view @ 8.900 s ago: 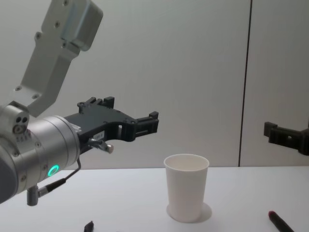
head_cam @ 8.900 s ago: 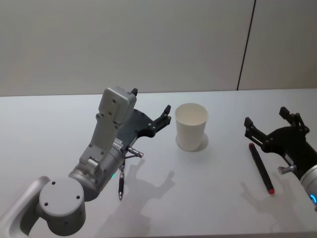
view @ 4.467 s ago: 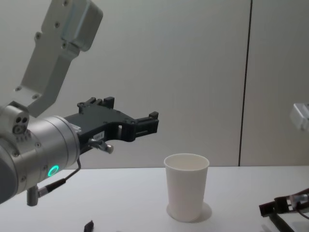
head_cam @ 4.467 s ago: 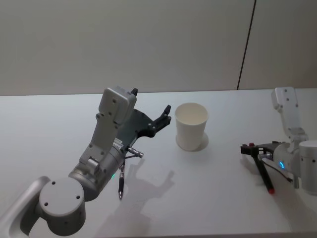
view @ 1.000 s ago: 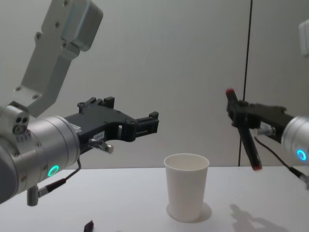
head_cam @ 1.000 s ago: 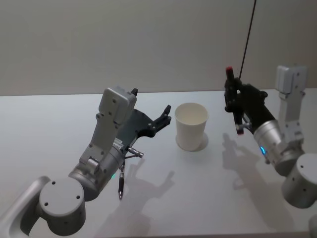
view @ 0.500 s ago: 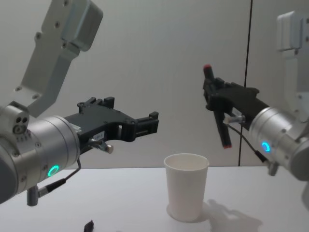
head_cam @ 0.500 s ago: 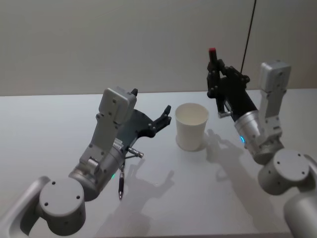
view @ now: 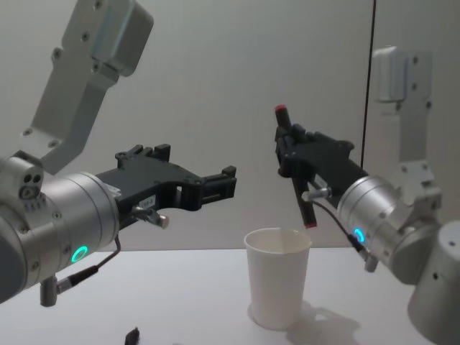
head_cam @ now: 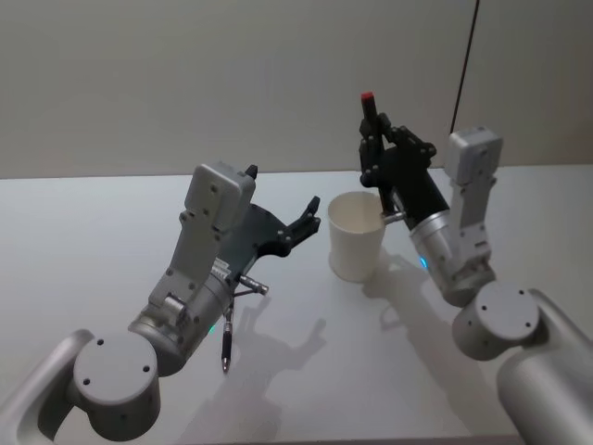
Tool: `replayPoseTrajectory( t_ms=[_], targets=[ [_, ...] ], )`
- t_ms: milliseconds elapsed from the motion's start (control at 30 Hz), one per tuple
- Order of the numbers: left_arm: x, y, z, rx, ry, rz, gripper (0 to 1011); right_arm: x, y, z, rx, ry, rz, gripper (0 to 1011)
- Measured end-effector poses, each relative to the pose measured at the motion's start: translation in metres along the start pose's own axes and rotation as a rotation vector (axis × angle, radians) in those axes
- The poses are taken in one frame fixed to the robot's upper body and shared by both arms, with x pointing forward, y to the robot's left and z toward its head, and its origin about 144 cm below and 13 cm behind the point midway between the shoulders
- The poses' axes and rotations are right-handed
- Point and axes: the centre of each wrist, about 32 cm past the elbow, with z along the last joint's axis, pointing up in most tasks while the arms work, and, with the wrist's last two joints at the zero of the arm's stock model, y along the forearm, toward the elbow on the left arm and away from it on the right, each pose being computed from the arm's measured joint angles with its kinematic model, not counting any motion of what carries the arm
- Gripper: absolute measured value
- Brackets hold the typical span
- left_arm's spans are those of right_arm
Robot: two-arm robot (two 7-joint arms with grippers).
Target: Place the pen into the pen holder.
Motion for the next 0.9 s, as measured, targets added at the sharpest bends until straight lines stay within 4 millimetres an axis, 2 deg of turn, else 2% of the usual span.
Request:
replayPoseTrajectory(
  t_ms=[767,833,900],
  targets=[
    [0.000,0.000,0.000,0.000,0.000,0.000,1004,-0.004,0.009,-0.033,0.012,-0.058,0.000,187],
    [0.000,0.000,0.000,0.000,0.000,0.000,1004,-0.004,0.010,-0.034,0.014,-0.061,0.000,203],
    [0.000,0.000,0.000,0.000,0.000,0.000,1004,-0.005,0.009,-0.036,0.011,-0.065,-0.001,276]
  ],
)
